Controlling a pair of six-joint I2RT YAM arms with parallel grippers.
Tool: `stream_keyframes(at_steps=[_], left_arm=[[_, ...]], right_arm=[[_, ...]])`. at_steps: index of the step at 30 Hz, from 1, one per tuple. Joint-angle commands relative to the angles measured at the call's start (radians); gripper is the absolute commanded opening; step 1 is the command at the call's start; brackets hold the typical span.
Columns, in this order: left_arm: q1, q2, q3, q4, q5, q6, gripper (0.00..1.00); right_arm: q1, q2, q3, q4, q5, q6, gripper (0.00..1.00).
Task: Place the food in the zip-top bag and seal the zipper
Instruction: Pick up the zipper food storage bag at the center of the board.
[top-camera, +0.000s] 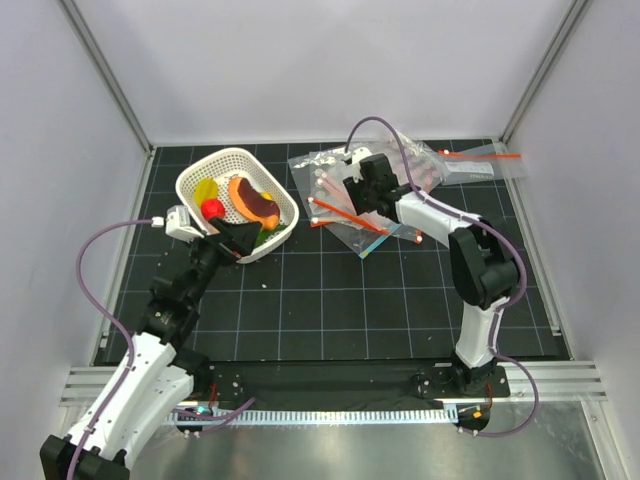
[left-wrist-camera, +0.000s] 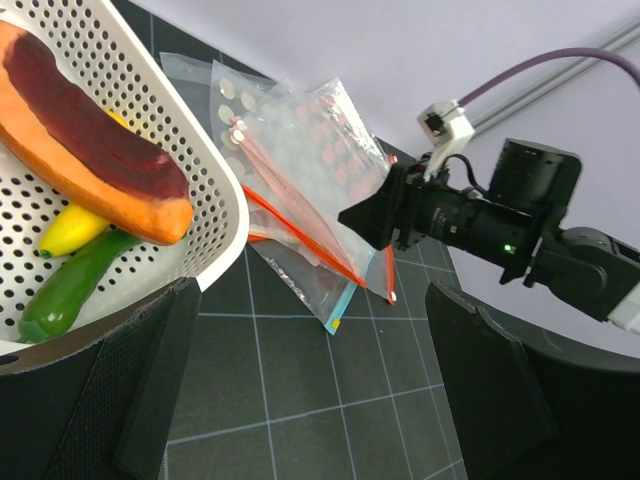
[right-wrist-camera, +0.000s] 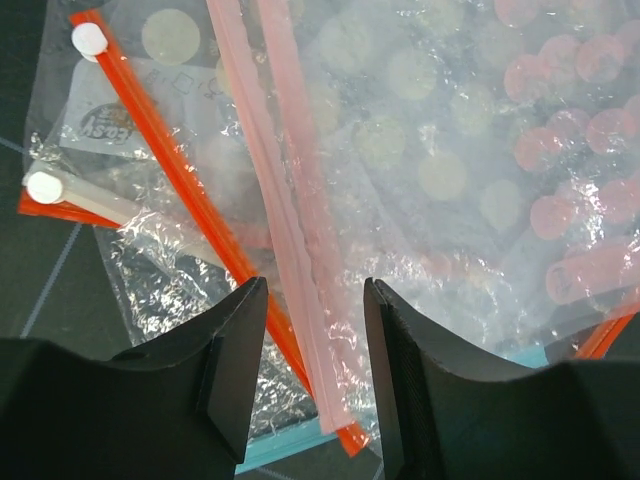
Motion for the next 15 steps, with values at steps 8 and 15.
stream_keyframes(at_steps=[8, 15], left_arm=[[-0.003, -0.024, 0.018, 0.012, 0.002, -0.005, 1.00], [-0.003, -0.018, 0.020, 0.011, 0.005, -0.004, 1.00]], right_arm=[[0.028, 0.157, 0.198, -0.071, 0.054, -0.106, 0.49], [0.048, 0.225, 0.229, -0.073, 0.140, -0.100, 0.32]])
